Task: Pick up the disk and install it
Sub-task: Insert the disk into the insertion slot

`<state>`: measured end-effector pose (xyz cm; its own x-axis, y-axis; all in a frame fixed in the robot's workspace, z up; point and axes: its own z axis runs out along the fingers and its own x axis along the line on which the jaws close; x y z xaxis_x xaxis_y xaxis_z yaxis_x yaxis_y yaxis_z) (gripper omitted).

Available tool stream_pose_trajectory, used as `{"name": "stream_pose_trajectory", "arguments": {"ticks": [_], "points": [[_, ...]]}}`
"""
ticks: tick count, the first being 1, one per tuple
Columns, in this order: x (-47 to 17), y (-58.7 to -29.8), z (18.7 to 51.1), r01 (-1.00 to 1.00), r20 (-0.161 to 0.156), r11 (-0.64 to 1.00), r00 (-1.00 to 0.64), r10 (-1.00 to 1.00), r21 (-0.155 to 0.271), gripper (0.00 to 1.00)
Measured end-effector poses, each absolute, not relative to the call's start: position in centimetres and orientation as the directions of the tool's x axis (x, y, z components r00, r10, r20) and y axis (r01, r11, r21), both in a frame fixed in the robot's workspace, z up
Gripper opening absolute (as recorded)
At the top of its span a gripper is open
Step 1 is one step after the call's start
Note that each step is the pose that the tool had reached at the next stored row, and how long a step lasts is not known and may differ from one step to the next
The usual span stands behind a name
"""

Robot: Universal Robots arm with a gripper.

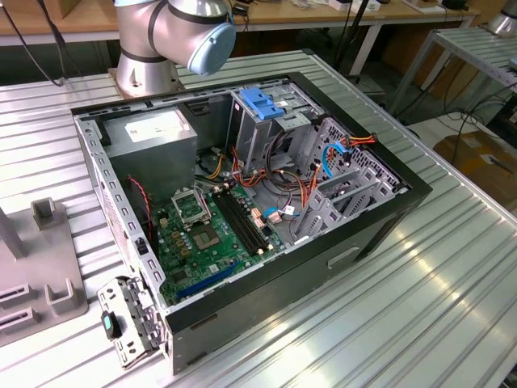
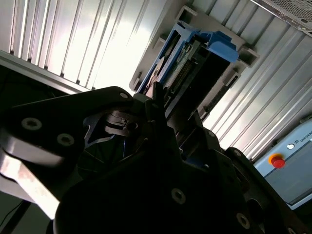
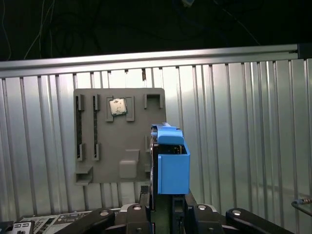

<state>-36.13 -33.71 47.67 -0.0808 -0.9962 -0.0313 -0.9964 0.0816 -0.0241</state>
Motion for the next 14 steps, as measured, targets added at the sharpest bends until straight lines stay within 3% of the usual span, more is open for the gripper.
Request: {"name": "stream_pose_trajectory", "arguments": {"ticks": [14], "points": [[-35.0,-33.7,47.7,-0.996,-0.031,0.082,-0.081,-0.996,-0.024,0.35]]}}
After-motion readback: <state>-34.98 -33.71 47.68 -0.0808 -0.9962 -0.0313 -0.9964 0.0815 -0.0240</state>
